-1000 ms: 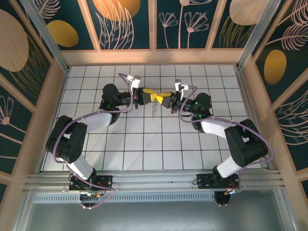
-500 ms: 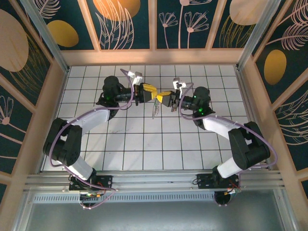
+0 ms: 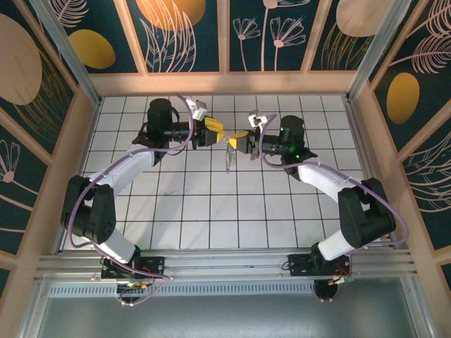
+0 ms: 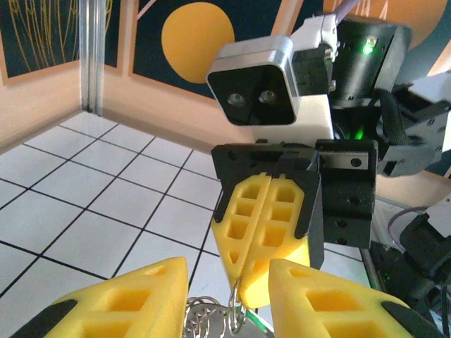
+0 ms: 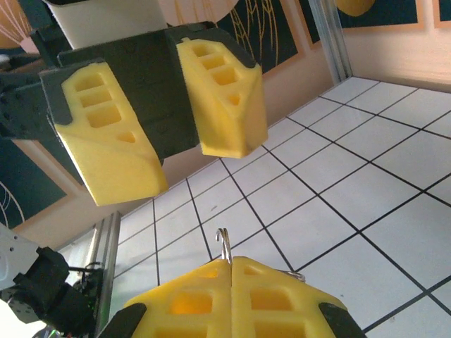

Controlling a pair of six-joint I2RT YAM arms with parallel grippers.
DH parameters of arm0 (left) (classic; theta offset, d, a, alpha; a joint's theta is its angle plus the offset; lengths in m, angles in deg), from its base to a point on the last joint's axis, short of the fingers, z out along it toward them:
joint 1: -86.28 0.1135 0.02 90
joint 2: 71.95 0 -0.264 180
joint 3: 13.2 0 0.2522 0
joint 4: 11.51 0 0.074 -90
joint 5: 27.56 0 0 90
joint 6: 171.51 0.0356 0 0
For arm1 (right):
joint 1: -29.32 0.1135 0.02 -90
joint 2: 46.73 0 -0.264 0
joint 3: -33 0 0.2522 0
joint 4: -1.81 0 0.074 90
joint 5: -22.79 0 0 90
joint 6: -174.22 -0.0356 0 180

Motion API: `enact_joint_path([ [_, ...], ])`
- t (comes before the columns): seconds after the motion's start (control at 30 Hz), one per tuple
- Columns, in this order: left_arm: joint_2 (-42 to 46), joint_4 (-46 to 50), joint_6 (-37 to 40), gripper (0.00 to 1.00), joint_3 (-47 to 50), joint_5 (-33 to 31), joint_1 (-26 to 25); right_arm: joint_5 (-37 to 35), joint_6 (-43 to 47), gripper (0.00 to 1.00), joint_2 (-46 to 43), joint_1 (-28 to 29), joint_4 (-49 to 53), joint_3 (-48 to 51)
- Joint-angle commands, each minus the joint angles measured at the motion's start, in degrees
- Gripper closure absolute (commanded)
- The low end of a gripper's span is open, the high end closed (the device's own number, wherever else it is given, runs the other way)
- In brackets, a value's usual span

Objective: Put the keys on the keyring

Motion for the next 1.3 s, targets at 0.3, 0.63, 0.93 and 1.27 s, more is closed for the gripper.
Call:
enact_joint_path([
  [0.3, -4.07, 20.35, 15.61, 0.65, -7.82, 4.74, 0.48, 6.07, 11.43, 1.00, 1.10, -0.36, 15.59, -7.63],
  [0.63, -7.20, 22.66, 17.13, 0.65, -9.34, 5.97, 0.50, 6.50, 12.37, 1.00, 1.13, -0.38, 17.01, -8.57],
  [0.93, -8.15, 22.76, 17.30, 0.68, -9.70, 8.40, 0.45, 6.51, 12.01, 1.00, 1.39, -0.38, 16.11, -8.50],
  [1.27, -8.59, 21.95, 17.04, 0.84, -9.57, 10.41, 0.12, 6.78, 11.05, 1.00, 2.26, -0.30, 14.90, -8.74],
])
